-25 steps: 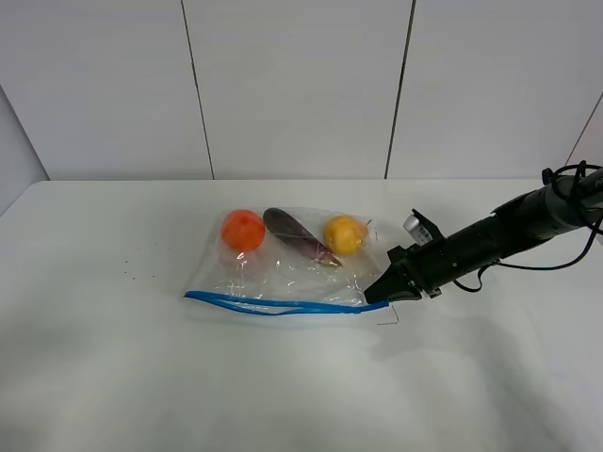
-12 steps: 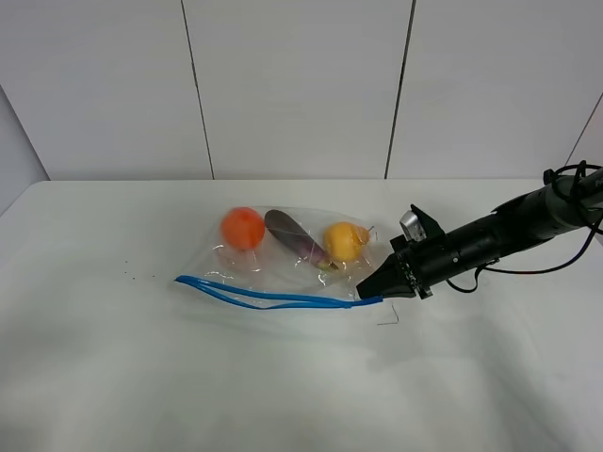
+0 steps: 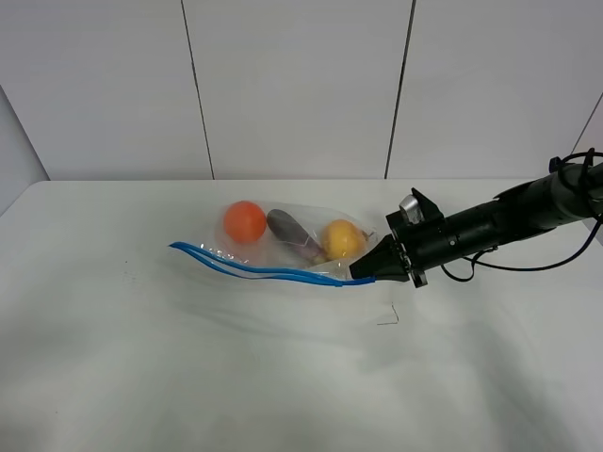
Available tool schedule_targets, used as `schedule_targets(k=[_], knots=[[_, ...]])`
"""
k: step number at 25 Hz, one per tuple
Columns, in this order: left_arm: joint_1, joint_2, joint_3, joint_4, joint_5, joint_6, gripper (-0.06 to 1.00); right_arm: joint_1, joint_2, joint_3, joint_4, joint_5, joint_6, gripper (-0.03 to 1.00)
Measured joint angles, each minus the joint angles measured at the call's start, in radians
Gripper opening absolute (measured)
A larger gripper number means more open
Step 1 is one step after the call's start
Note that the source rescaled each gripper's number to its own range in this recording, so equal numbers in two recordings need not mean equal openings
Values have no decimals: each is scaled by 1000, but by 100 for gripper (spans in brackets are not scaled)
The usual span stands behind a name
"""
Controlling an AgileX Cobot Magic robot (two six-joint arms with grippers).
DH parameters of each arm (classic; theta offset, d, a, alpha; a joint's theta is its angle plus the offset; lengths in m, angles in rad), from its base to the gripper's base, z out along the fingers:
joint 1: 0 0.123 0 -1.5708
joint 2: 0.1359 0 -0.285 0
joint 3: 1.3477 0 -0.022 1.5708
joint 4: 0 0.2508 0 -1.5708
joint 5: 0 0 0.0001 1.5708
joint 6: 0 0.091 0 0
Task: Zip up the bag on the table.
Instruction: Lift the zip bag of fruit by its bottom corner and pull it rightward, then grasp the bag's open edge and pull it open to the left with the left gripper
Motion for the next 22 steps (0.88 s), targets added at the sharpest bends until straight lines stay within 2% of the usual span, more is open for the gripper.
schedule_targets(k=[7,14,22], knots=[[0,0,0,0,0,0,83,4,-94,0,2,1,63,0],[0,0,0,0,0,0,83,4,-107,0,-29,2,72,0],[0,0,0,0,0,0,83,4,-107,0,-14,2,80,0]])
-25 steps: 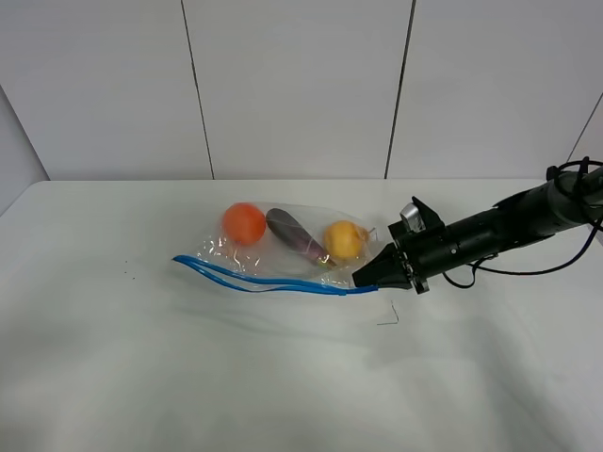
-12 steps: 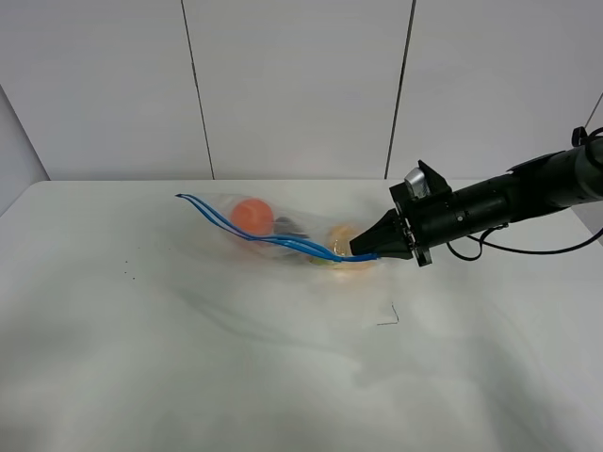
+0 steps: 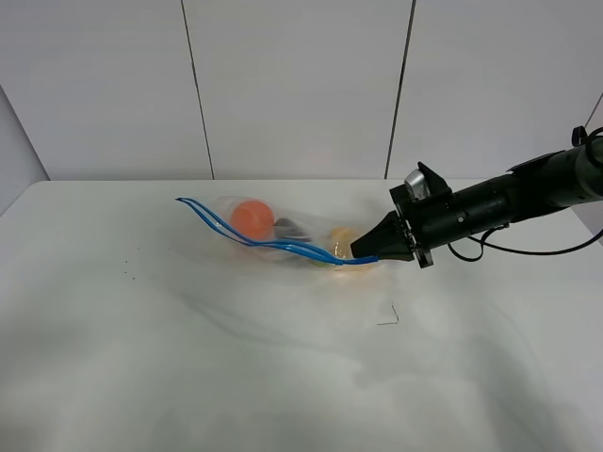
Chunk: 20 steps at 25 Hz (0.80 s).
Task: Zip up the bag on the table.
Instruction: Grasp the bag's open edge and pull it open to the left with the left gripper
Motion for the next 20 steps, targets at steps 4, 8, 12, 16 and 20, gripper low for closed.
schedule_targets(k=[4,8,12,16,20], knots=[[0,0,0,0,0,0,83,0,0,0,8,0,0,0],[0,0,0,0,0,0,83,0,0,0,8,0,0,0],[0,0,0,0,-1,0,83,0,0,0,8,0,0,0],[0,70,-85,0,-2,-6,83,0,0,0,8,0,0,0],[0,297,-280,0,-2,34,83,0,0,0,8,0,0,0]])
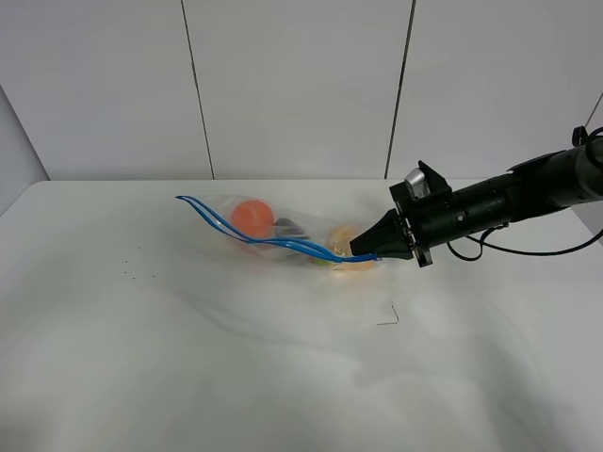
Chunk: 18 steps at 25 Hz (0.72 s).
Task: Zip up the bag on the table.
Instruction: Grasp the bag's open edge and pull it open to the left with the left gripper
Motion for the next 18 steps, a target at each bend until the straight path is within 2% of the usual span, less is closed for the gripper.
schedule_targets(k=[4,6,8,12,14,18], knots=[[-1,242,-176,0,-8,116,83,0,0,0,0,0,5,0],[-1,333,-221,0,-42,227,83,0,0,0,0,0,8,0],[-1,420,-242,0,-92,382,83,0,0,0,0,0,10,0],[-1,564,-244,-2,-163,772,83,0,0,0,4,0,22,0],[-1,637,-244,-17,-200,906,83,0,0,0,4,0,23,0],[-2,754,-244,-134,-304,992,83,0,0,0,6,0,25,0]])
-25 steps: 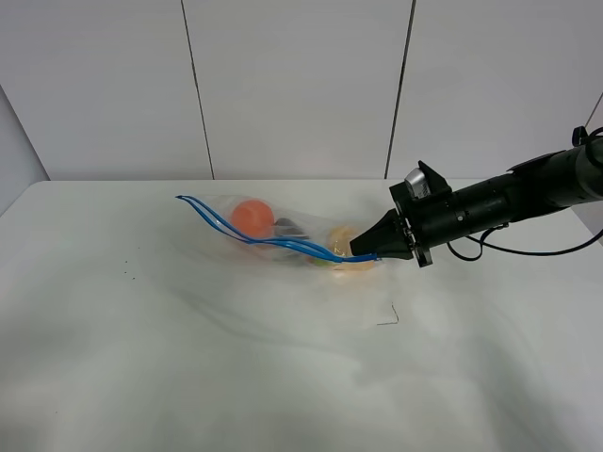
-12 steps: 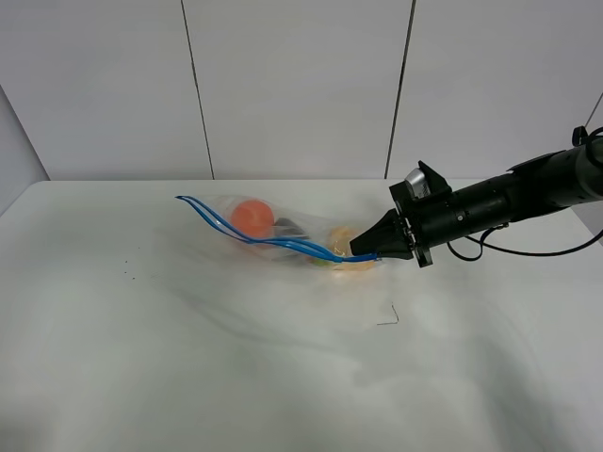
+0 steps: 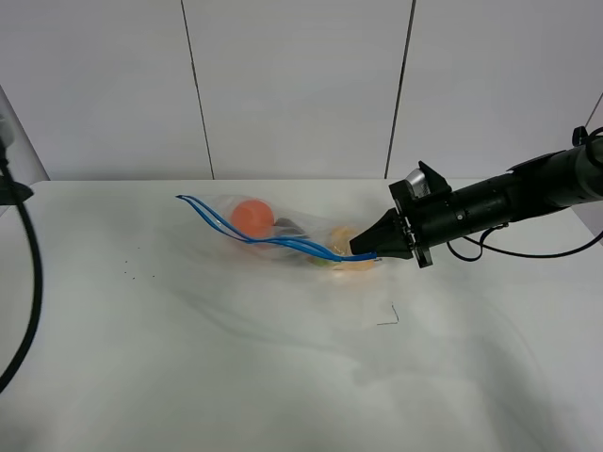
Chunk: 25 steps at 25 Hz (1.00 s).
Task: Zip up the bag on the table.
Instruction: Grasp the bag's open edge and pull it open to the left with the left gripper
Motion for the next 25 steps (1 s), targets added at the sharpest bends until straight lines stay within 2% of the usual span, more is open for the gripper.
schedule_targets(k=[4,9,15,19,22,25], knots=[[-49,118,0,-119,-96,45,83,0,0,0,1,0,0,0],[-203,266,0,-193,-212,56,83,0,0,0,1,0,0,0],[-439,379,0,-205,-323,43,83,0,0,0,1,0,0,0],[-588,431,0,-209,-460,38,83,0,0,0,2,0,0,0],[-670,491,0,-212,-573,38,83,0,0,0,6,0,0,0],[-728,556,0,-214,-635,38,83,0,0,0,22,0,0,0]])
